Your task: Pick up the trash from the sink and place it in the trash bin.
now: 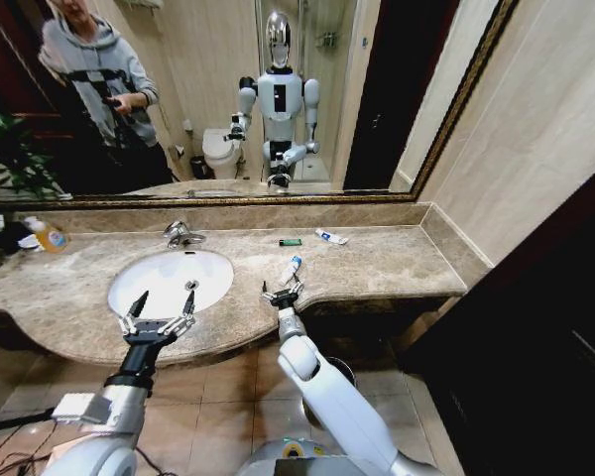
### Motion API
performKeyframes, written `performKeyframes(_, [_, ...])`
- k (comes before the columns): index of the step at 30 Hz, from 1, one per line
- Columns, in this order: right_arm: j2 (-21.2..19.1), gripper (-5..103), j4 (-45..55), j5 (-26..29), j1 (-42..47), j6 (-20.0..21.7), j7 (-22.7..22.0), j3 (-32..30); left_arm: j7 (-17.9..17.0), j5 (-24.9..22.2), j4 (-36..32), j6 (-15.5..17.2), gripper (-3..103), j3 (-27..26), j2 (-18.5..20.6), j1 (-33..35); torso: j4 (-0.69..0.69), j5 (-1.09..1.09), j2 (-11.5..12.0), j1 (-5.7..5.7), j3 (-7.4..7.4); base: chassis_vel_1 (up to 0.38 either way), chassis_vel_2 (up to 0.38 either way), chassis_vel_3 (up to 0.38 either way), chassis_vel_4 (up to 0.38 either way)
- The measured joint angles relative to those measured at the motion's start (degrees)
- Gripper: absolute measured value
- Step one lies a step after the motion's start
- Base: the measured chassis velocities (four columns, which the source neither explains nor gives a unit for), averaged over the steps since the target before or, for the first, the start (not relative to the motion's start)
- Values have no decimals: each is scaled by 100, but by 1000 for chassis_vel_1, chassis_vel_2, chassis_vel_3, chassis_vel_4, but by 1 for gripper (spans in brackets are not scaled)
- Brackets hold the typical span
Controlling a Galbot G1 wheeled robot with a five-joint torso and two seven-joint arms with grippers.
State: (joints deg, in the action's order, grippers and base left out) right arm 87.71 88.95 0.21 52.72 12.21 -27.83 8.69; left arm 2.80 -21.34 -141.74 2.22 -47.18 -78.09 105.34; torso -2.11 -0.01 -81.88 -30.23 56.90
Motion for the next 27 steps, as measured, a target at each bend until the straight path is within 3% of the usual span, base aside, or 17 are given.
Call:
performKeyframes(10, [90, 103, -327, 171, -289, -12, -59, -136, 0, 0, 0, 0, 100, 0, 0, 0, 0, 0, 0, 0, 0, 0, 0, 0, 0])
performKeyframes(13, [82, 95, -350, 198, -354, 5, -7, -222, 0, 0, 0, 0, 100, 0, 0, 0, 0, 0, 0, 0, 0, 0, 0, 0, 0])
performKeyframes(14, [72, 84, -374, 201, -376, 5, 4, -246, 0, 0, 0, 0, 100, 0, 1, 0, 0, 1, 0, 0, 0, 0, 0, 0, 0])
performKeyframes(16, [67, 84, -393, 202, -384, 4, 9, -262, 0, 0, 0, 0, 100, 0, 0, 0, 0, 0, 0, 0, 0, 0, 0, 0, 0])
performKeyframes(17, [62, 73, -421, 202, -389, 4, 14, -286, 0, 0, 0, 0, 100, 0, 0, 0, 0, 1, 0, 0, 0, 0, 0, 0, 0])
performKeyframes(19, [59, 73, -435, 202, -390, 2, 18, -297, 0, 0, 0, 0, 100, 0, 0, 0, 0, 0, 0, 0, 0, 0, 0, 0, 0])
performKeyframes(22, [44, 59, -517, 183, -397, -5, 37, -346, 0, 0, 0, 0, 100, 0, 0, 0, 0, 1, 0, 0, 0, 0, 0, 0, 0])
performKeyframes(26, [-9, 57, -544, 67, -383, -31, 105, -410, 0, 0, 0, 0, 100, 0, 0, 0, 0, 1, 0, 0, 0, 0, 0, 0, 0])
performKeyframes(27, [-35, 63, -544, 52, -373, -37, 115, -412, 0, 0, 0, 0, 100, 0, 0, 0, 0, 1, 0, 0, 0, 0, 0, 0, 0])
